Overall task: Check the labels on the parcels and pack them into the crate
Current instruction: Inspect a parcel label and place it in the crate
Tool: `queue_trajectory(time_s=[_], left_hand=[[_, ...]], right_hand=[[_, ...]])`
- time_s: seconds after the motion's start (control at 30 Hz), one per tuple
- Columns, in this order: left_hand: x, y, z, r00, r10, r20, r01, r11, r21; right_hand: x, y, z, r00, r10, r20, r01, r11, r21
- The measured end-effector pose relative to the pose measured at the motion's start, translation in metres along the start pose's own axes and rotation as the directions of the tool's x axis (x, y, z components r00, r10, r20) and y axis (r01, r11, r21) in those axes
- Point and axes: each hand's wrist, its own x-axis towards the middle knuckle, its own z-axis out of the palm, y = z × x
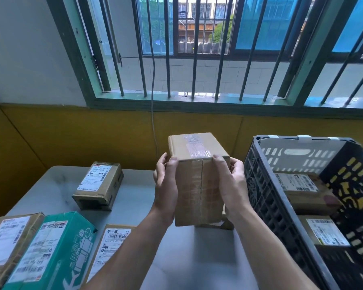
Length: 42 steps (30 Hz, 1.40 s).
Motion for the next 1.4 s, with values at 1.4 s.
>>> queue_trajectory(time_s=[1.4], left_hand=[[0.0038,0.0064,-0.001,0.995,0.037,-0.096,-0.052,0.987,-0.151]], right_hand=[[-0.0041,0.0009,-0.0021,0.999,-0.012,0.05,0.002,0.983,0.184]])
